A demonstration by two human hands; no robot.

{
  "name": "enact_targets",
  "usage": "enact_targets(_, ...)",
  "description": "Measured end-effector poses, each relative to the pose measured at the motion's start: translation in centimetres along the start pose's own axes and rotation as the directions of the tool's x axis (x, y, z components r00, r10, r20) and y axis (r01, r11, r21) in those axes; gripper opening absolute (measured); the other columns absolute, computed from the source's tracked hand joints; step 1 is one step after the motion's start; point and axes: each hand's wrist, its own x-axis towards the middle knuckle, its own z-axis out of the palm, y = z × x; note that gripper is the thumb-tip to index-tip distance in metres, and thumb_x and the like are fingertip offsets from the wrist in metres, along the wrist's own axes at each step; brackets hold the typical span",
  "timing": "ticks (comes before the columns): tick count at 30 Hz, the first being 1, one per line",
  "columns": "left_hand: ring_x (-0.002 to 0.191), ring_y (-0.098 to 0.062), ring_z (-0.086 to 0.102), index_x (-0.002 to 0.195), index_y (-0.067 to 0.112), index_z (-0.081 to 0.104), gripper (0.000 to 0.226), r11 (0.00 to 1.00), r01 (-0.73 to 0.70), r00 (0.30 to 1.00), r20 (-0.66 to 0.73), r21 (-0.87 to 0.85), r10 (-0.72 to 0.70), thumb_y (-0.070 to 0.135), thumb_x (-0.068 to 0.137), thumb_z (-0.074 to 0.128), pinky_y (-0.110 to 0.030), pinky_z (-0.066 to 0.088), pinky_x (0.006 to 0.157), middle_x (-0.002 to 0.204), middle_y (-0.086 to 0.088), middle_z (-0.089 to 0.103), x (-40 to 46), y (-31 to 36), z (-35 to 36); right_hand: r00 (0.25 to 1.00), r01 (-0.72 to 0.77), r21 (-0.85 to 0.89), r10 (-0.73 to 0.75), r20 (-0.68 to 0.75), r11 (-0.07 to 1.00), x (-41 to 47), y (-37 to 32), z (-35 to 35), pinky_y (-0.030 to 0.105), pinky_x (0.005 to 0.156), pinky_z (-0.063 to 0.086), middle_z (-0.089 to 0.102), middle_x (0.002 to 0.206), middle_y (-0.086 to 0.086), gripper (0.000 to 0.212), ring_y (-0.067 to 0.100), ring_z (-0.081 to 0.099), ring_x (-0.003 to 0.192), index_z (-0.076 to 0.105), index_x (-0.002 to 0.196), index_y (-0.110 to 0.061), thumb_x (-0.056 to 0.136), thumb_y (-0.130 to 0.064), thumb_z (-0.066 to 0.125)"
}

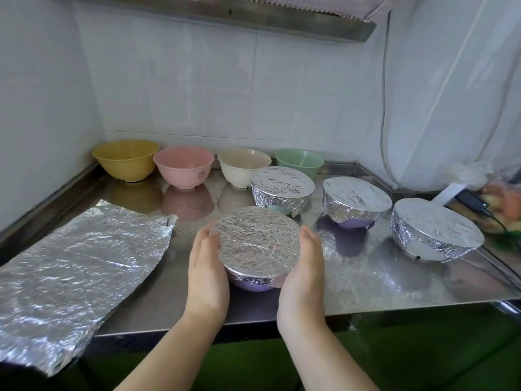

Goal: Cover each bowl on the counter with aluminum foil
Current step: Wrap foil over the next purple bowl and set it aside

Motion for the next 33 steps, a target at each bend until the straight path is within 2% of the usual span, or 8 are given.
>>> enact_targets(1,0.108,0.0,0.065,0.116,0.028,0.07,0.03,0.999,-0.016,1.0,-0.001,0.035,0.017,0.026,0.105,0.042,-0.021,0.046,0.092,0.111,0.013,0.074,-0.6,0.2,0.0,1.0,-0.013,0.017,0.013,-0.019,1.0,0.4,-0.1,0.2,0.047,0.12,0.04,0.065,0.141,-0.014,0.063,0.009,0.057,0.135,0.062,0.14,-0.038,0.083,-0.063,0.055)
enact_targets(3,0.105,-0.004,0.065,0.116,0.028,0.067,0.024,0.999,-0.016,1.0,0.001,0.045,0.016,0.03,0.104,0.046,-0.027,0.046,0.089,0.108,0.012,0.074,-1.3,0.7,0.0,0.998,-0.018,0.029,0.02,-0.063,0.999,1.3,-0.1,0.2,0.049,0.12,0.042,0.07,0.135,-0.012,0.056,0.012,0.062,0.132,0.069,0.131,-0.037,0.082,-0.061,0.057)
enact_targets(6,0.118,-0.011,0.064,0.112,0.033,0.07,0.032,1.0,0.001,1.0,-0.013,0.028,0.0,0.05,0.09,0.055,-0.042,0.045,0.11,0.112,0.012,0.074,0.2,1.8,-0.4,0.997,-0.046,0.064,0.05,-0.064,0.997,2.2,-0.5,-0.2,0.052,0.116,0.046,0.076,0.125,-0.003,0.048,0.019,0.068,0.124,0.075,0.124,-0.029,0.086,-0.054,0.059)
enact_targets(9,0.121,-0.006,0.064,0.118,0.028,0.074,0.037,0.999,0.023,1.0,0.016,0.028,-0.024,0.046,0.09,0.057,-0.045,0.04,0.118,0.117,0.017,0.074,3.0,2.9,0.0,0.998,-0.017,0.086,0.021,-0.051,0.996,2.7,-0.9,-0.5,0.054,0.116,0.046,0.075,0.128,-0.001,0.05,0.021,0.068,0.126,0.073,0.129,-0.025,0.089,-0.053,0.06)
enact_targets(14,0.117,-0.034,0.07,0.116,0.012,0.079,0.046,0.966,0.217,0.962,0.197,-0.137,-0.188,0.037,0.078,0.073,-0.057,0.044,0.114,0.121,-0.015,0.075,3.6,3.0,0.9,0.993,-0.04,0.085,0.049,-0.105,0.996,3.0,-0.5,-0.1,0.052,0.113,0.049,0.078,0.123,-0.003,0.033,0.019,0.07,0.122,0.079,0.119,-0.029,0.093,-0.043,0.063)
enact_targets(21,0.117,-0.038,0.07,0.13,0.002,0.069,0.038,0.918,0.289,0.956,0.124,-0.273,-0.264,0.021,0.101,0.052,-0.055,0.047,0.112,0.122,-0.021,0.073,2.7,2.2,1.3,0.985,-0.114,0.246,0.141,-0.096,0.963,3.3,0.0,0.1,0.045,0.097,0.057,0.08,0.111,0.009,0.026,0.029,0.075,0.11,0.078,0.116,-0.015,0.104,-0.025,0.058)
enact_targets(25,0.117,-0.037,0.069,0.132,0.002,0.068,0.04,0.908,0.304,0.952,0.139,-0.29,-0.274,0.022,0.103,0.049,-0.053,0.048,0.111,0.122,-0.02,0.074,2.5,2.4,1.6,0.989,-0.105,0.257,0.129,-0.077,0.961,3.4,0.2,0.0,0.047,0.099,0.057,0.08,0.113,0.009,0.027,0.028,0.075,0.112,0.077,0.118,-0.015,0.104,-0.025,0.057)
enact_targets(33,0.119,-0.034,0.069,0.126,0.011,0.074,0.047,0.911,0.214,0.977,0.057,-0.352,-0.208,0.039,0.093,0.055,-0.055,0.046,0.112,0.126,-0.016,0.073,2.1,1.0,1.6,0.986,-0.135,0.277,0.157,-0.057,0.951,3.4,-0.3,0.0,0.04,0.087,0.058,0.081,0.108,0.01,0.027,0.029,0.077,0.106,0.08,0.112,-0.014,0.103,-0.023,0.056)
